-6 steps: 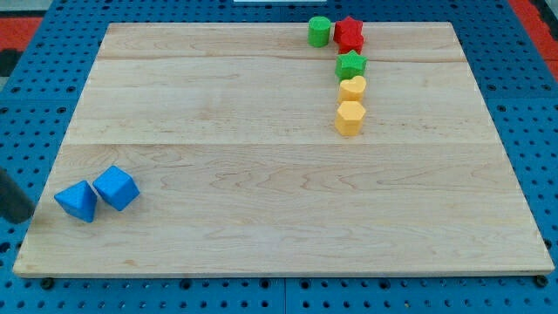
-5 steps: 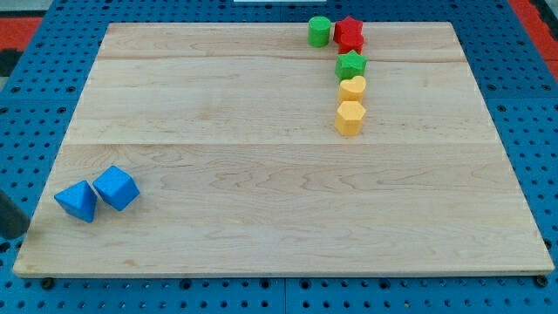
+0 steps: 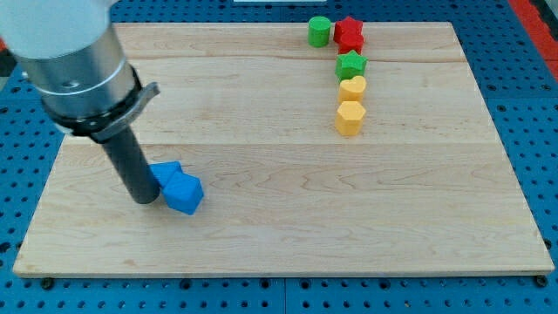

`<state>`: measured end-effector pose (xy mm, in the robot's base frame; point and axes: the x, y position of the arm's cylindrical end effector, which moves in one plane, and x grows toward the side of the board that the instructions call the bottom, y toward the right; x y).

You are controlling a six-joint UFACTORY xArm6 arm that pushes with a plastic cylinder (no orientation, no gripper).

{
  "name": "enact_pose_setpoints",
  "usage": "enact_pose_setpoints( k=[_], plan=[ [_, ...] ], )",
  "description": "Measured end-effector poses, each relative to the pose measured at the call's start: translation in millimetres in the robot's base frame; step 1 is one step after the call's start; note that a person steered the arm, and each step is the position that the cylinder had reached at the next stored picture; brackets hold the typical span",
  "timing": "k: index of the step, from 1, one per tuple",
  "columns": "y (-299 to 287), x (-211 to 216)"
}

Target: Push the blue triangle towards the yellow hexagon

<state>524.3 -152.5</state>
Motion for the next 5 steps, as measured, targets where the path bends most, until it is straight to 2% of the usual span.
enact_pose_setpoints(
  k=[1,2,3,5],
  plan=[
    [28.9,-17.4],
    [7.2,-53.3],
    [24.8,-47.3],
    [107.0,-59.7]
  ],
)
